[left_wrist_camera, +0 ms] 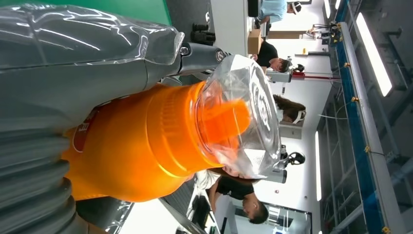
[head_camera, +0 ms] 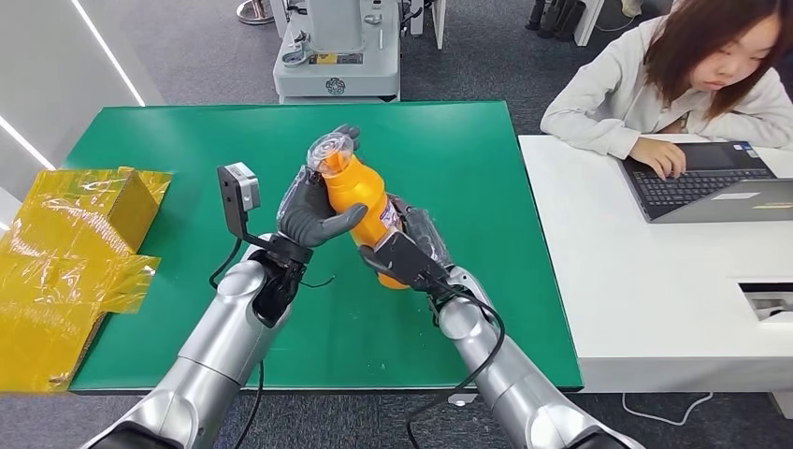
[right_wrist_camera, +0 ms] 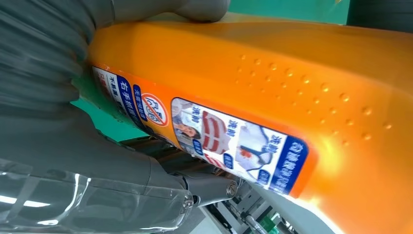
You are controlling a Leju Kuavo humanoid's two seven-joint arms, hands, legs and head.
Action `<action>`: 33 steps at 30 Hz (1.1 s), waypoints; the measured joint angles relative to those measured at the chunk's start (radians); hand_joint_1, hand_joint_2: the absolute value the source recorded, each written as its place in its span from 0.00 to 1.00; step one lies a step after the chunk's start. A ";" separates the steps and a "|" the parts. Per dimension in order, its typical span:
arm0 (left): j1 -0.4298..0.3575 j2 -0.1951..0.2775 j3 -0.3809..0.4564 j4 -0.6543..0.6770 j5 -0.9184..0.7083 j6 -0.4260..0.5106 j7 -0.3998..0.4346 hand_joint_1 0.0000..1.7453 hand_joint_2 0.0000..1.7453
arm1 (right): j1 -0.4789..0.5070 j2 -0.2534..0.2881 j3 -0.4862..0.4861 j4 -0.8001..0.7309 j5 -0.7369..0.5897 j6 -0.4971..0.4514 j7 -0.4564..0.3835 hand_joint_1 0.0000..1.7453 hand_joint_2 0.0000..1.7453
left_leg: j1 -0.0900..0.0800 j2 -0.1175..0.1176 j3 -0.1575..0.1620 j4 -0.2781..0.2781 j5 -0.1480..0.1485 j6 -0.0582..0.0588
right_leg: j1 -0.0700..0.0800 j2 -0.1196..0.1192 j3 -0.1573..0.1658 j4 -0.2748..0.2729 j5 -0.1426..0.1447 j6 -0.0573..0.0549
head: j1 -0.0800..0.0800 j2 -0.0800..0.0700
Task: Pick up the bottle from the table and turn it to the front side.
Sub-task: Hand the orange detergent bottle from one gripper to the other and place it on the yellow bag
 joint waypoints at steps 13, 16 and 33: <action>-0.016 -0.007 0.000 0.060 -0.064 0.038 -0.022 1.00 1.00 | -0.018 0.019 -0.004 0.070 0.001 -0.006 -0.007 1.00 1.00 | 0.000 0.000 0.000 0.000 0.000 0.000 | 0.000 0.000 0.000 0.000 0.000 0.000 | 0.000 0.000; -0.018 -0.007 0.000 0.072 -0.075 0.039 -0.027 1.00 1.00 | -0.020 0.022 -0.004 0.081 -0.005 -0.005 -0.010 1.00 1.00 | 0.000 0.000 0.000 0.000 0.000 0.000 | 0.000 0.000 0.000 0.000 0.000 0.000 | 0.000 0.000; -0.027 0.021 -0.003 0.089 -0.256 0.161 -0.068 1.00 1.00 | 0.062 0.010 -0.036 -0.049 -0.134 -0.049 -0.059 0.00 1.00 | 0.000 0.000 0.000 0.000 0.000 0.000 | 0.000 0.000 0.000 0.000 0.000 0.000 | 0.000 0.000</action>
